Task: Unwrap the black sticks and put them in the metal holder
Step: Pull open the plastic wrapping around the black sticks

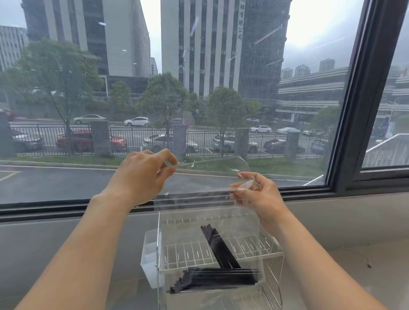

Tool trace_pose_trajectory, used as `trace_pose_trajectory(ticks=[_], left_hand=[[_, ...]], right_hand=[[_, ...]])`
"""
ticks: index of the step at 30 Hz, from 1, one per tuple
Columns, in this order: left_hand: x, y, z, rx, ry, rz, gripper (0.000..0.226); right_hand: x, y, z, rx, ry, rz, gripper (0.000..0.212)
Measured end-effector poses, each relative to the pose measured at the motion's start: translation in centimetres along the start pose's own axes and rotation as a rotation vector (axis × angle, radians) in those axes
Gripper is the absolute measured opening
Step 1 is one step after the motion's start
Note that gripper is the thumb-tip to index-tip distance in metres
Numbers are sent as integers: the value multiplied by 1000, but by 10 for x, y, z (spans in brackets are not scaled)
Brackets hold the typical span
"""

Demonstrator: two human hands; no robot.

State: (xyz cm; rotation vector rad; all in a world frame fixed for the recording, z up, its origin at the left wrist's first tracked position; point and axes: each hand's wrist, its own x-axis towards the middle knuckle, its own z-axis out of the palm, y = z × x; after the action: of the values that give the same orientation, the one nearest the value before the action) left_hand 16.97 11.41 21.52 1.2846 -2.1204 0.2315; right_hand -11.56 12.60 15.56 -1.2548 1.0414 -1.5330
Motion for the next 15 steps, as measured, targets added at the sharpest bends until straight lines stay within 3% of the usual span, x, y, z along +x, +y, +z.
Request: trace_pose_trajectory(ticks=[3,4,8,11,13,15], left_hand=[[-3,1,-1,-309,-97,-77,38],[-5,0,-1,-310,-95,-61,40],[-6,-8,-1,-271,70,-52,21],[-3,-10,-3,-562,184,-148,6],[-7,-14,-2,-724,304,-258,33],[-21,-18,5,-836,316,-343,63]], right_hand=[[2,0,-1,67,-3,5,43],[2,-1,-2,67,-1,2,43],[2,0,-7,72,14,4,42],[0,0,-13,125,25,22,41],[0,0,-15,190,36,35,39],[0,-1,-17,261,58,47,39]])
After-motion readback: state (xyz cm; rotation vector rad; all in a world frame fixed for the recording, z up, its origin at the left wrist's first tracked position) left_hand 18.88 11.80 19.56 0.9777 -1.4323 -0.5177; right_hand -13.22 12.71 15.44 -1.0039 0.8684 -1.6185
